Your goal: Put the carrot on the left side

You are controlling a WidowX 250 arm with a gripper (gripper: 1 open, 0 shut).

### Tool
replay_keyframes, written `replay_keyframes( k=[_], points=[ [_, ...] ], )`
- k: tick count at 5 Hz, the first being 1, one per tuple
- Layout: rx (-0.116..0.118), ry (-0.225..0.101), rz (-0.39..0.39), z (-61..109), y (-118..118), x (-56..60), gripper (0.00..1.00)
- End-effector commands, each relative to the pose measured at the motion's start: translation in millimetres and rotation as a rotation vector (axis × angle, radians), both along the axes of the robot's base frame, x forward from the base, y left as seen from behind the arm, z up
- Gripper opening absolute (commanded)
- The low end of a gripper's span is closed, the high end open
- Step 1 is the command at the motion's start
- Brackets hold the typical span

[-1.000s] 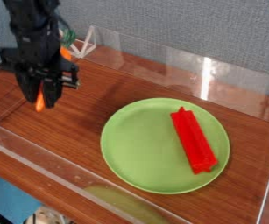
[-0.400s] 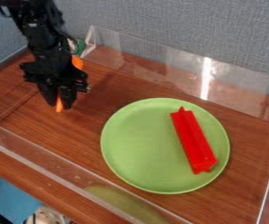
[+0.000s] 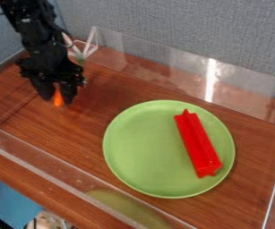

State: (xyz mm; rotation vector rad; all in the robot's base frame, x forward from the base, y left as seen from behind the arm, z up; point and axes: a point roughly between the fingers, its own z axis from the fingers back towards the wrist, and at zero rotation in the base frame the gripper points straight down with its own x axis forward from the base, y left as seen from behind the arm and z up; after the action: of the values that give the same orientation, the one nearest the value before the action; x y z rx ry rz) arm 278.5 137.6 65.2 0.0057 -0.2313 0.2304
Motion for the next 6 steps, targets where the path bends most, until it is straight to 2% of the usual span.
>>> replay_keyframes(
  k=[1,2,3,5,6],
  points=[
    [0.054,-0.05,-0.024,23.3,6.1,-3.5,0.0],
    [0.042,-0.046,-0.031,12.2,7.1,0.0,1.0],
    [0.028,-0.035,-0.04,1.8,1.3,-2.4,1.0],
    [0.0,-0.023,-0.092,-4.1,-5.6,12.4,1.0],
    [-0.01,-0.024,-0.109,-12.6,-31.9,18.7,1.0]
  ],
)
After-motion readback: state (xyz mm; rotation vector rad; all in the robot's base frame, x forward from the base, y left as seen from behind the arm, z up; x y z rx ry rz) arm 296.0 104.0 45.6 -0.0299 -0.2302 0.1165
